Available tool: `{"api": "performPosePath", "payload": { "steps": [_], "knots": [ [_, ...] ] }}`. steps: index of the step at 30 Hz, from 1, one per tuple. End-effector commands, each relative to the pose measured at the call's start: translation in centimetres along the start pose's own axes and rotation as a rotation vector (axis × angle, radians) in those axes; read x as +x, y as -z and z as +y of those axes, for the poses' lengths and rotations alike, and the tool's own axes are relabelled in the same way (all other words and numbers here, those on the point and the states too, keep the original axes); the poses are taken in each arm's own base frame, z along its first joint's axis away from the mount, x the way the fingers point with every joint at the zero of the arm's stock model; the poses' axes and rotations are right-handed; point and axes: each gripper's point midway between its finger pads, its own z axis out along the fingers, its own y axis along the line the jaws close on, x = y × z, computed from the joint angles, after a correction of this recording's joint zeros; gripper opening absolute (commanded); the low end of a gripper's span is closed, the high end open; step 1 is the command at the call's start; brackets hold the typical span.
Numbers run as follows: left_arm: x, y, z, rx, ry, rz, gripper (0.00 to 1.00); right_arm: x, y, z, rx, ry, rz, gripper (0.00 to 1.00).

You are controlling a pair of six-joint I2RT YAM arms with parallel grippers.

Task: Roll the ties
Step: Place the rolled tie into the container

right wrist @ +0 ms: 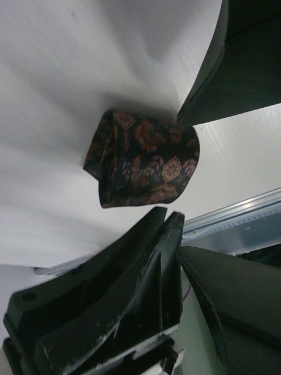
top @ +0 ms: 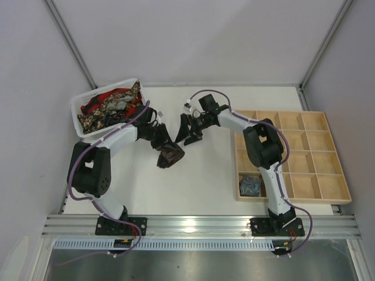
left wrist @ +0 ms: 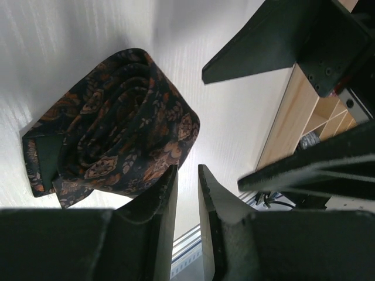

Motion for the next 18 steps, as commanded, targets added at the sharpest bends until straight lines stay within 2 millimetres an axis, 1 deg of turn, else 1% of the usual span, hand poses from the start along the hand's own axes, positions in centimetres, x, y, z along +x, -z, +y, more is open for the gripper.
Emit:
{"api": "performPosePath", "payload": {
  "steps": [1,3,5,9,15,16,18],
  "knots": [
    [0.1,0.3,0.4,-0.006,0.004,-0.020,0.25,-2.0,-0.4,3.1,-0.116,0.074,-0.028,0.91],
    [0.2,0.2,0.9,-0.011,0.013,-0.018,0.25,-1.6,-0.9,2.9,-0.126,0.078,-0.013,0.92],
    [0.1,0.3,1.5,-0.025,0.023,-0.023,0.25,-1.1,-1.1,2.2,-0.114,0.061,0.003,0.93],
    [0.8,0.1,2.9,-0.042,0.031,-0.006,0.25,0.0,-2.0,1.2,-0.098,0.050,0.036,0.93],
    [0.6,-0.3,3.7,-0.044,0.044,-0.012,0.24,0.9,-3.8,0.7,-0.101,0.046,0.069,0.93],
    [0.6,-0.2,3.8,-0.046,0.047,-0.014,0.24,1.4,-4.2,0.5,-0.100,0.040,0.085,0.93],
    [0.8,-0.1,4.2,-0.051,0.049,-0.013,0.24,1.6,-4.4,0.3,-0.102,0.037,0.095,0.93]
  ]
}}
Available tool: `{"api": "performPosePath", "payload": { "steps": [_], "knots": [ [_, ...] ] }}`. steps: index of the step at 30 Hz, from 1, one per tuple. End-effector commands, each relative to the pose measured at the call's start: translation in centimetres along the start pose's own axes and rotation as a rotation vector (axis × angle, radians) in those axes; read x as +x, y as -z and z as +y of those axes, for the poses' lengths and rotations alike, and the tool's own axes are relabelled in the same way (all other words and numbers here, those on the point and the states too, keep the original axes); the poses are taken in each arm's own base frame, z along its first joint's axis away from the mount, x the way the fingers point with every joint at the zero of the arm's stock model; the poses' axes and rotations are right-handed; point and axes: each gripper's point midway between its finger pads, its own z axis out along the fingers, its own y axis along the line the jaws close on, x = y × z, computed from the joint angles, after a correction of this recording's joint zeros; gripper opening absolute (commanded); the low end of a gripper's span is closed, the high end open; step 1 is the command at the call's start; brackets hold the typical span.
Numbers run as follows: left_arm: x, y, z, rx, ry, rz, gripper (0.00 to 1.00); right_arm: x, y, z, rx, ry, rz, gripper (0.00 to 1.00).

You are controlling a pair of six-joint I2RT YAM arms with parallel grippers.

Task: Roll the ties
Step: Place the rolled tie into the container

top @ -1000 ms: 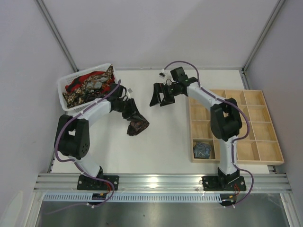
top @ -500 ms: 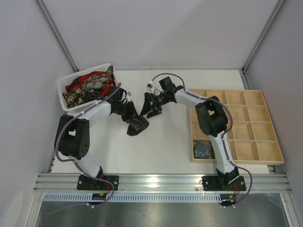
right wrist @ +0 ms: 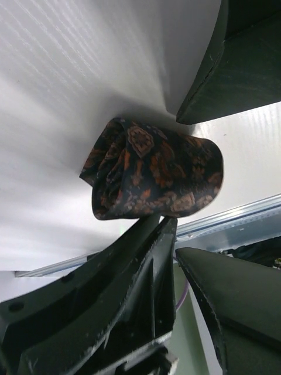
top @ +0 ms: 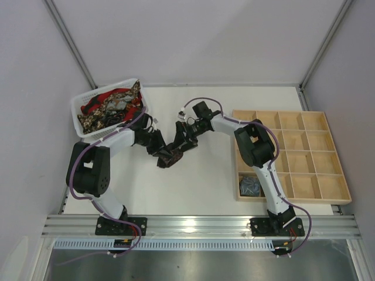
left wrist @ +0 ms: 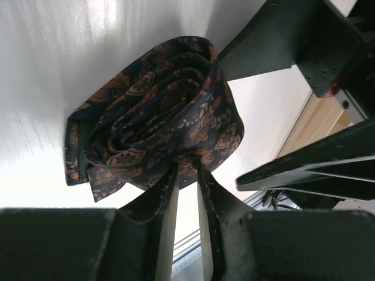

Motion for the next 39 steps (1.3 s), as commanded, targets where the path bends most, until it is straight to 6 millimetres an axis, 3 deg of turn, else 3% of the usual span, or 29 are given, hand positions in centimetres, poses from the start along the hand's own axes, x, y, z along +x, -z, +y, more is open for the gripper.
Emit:
{"api": "performPosePath", "payload": {
  "steps": [1,13,20,31,37,39],
  "knots": [
    [-0.4,0.3,0.6,0.001,-0.023,-0.032,0.24,-0.1,-1.0,0.7,-0.032,0.048,0.024,0.93],
    [0.6,0.5,1.8,-0.001,-0.012,-0.024,0.23,1.0,-2.5,0.8,-0.072,-0.031,0.070,0.87],
    [0.7,0.5,2.3,0.001,-0.006,-0.030,0.23,1.4,-3.1,-0.3,-0.041,-0.054,0.090,0.84],
    [0.6,0.7,3.3,-0.003,0.000,-0.038,0.23,2.8,-5.9,-1.1,-0.018,-0.063,0.147,0.79],
    [0.9,0.6,3.7,-0.001,0.001,-0.034,0.23,3.3,-7.2,-1.8,0.010,-0.089,0.168,0.69],
    [1.1,0.6,3.9,-0.004,0.001,-0.028,0.23,3.3,-7.4,-2.2,0.029,-0.102,0.163,0.58]
  ]
}}
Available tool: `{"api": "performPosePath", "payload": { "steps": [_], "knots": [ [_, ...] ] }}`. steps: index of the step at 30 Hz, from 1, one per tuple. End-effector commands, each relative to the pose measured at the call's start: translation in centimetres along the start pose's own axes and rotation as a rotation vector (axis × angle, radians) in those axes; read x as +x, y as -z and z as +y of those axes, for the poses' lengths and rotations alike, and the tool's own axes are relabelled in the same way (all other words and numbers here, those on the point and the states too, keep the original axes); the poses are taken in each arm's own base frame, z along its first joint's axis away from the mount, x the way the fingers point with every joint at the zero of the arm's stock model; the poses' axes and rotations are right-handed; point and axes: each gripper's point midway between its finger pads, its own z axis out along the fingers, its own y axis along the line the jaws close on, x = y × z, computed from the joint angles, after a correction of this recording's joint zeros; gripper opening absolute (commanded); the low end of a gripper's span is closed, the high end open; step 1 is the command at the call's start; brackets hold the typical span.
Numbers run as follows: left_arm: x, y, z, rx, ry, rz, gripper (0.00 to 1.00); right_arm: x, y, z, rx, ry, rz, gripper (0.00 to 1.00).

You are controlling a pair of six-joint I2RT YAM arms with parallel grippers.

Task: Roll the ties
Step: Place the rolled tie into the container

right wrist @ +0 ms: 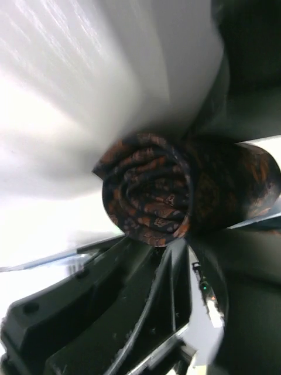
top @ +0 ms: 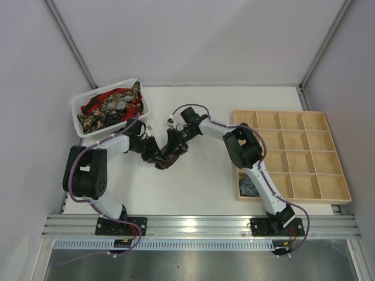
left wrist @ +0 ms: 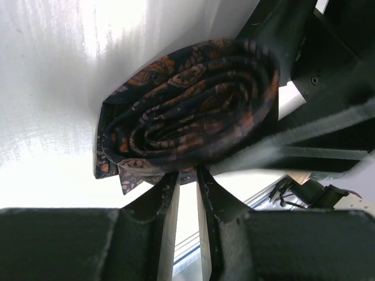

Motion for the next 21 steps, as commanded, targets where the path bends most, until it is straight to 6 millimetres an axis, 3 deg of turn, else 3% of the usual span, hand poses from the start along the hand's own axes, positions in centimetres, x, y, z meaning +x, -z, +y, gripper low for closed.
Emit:
{"api": "performPosePath", "payload": {
  "steps": [1,7,10,15,21],
  "knots": [
    [-0.4,0.5,0.5,-0.003,-0.044,-0.037,0.23,1.2,-2.1,-2.9,0.087,-0.070,0.026,0.53],
    [-0.5,0.7,1.0,-0.001,-0.044,-0.037,0.23,0.4,-2.0,-2.8,0.110,-0.087,-0.005,0.26],
    [-0.5,1.1,0.7,0.011,-0.047,-0.037,0.23,-0.6,-1.6,-2.0,0.135,-0.104,-0.043,0.00],
    [-1.5,4.4,-2.7,0.097,-0.120,-0.131,0.32,-2.1,0.6,0.2,0.229,-0.141,-0.130,0.00],
    [-2.2,9.3,-6.8,0.179,-0.151,-0.283,0.41,-3.8,7.6,2.7,0.368,-0.320,-0.368,0.00]
  ]
}}
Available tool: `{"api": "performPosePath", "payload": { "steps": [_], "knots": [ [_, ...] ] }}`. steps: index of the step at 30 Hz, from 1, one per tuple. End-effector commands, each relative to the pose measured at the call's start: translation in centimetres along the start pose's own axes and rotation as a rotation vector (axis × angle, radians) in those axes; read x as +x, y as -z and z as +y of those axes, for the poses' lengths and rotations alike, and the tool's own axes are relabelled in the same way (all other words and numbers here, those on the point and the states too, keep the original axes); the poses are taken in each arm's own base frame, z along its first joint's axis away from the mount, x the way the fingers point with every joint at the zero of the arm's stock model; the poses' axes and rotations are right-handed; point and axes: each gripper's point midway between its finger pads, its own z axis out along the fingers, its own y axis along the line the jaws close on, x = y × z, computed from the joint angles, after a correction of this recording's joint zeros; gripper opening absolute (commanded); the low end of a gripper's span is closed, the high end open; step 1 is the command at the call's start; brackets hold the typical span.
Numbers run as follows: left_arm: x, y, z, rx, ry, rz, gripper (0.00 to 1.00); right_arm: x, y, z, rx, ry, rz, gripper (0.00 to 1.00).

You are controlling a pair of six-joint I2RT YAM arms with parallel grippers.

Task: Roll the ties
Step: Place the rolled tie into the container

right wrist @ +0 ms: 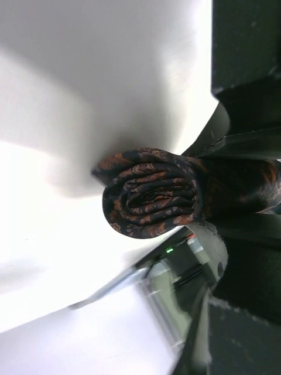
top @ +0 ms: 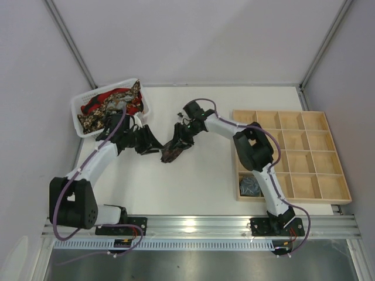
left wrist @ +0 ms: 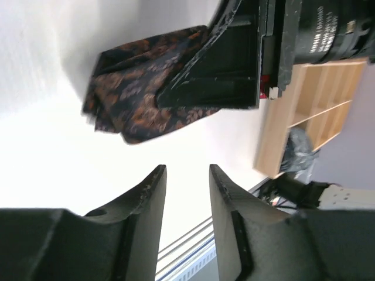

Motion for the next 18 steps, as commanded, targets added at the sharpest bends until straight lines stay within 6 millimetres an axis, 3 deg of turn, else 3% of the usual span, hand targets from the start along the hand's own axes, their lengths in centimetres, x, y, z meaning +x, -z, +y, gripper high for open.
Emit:
{"api": "performPosePath", "payload": {
  "steps": [1,3,4,7,9,10,11,12,13,14,18],
  "knots": [
    [-2.2,3.2,-3.7,0.080,-0.038,-0.128,0.42,-3.0,7.6,1.7,0.119,-0.156,-0.269,0.00],
    [-2.3,4.0,-4.4,0.098,-0.036,-0.158,0.42,-3.2,9.5,0.9,0.141,-0.295,-0.334,0.00],
    [-2.3,4.2,-4.5,0.103,-0.037,-0.165,0.42,-3.6,11.4,1.7,0.149,-0.311,-0.404,0.00],
    [-1.7,4.3,-4.8,0.120,-0.054,-0.136,0.41,-3.8,13.5,1.2,0.195,-0.388,-0.525,0.00],
    [-1.5,4.1,-4.7,0.125,-0.074,-0.105,0.40,-3.9,16.5,2.0,0.222,-0.413,-0.635,0.00],
    [-1.1,4.1,-4.7,0.122,-0.073,-0.083,0.39,-3.9,18.1,0.7,0.289,-0.502,-0.714,0.00],
    [-0.8,4.0,-4.5,0.122,-0.075,-0.067,0.38,-3.2,19.9,1.1,0.297,-0.534,-0.766,0.00],
    [-0.4,4.0,-4.9,0.148,-0.085,-0.047,0.38,-3.3,21.4,0.2,0.333,-0.578,-0.835,0.00],
    [-0.2,4.0,-4.9,0.158,-0.091,-0.044,0.38,-2.3,22.8,-0.9,0.389,-0.644,-0.880,0.00],
    [0.2,3.9,-4.8,0.167,-0.089,-0.033,0.38,-1.7,24.4,-0.7,0.377,-0.726,-0.940,0.00],
    [1.1,3.5,-5.1,0.189,-0.097,0.001,0.38,2.6,27.8,-5.3,0.445,-1.018,-1.103,0.00]
  ]
}}
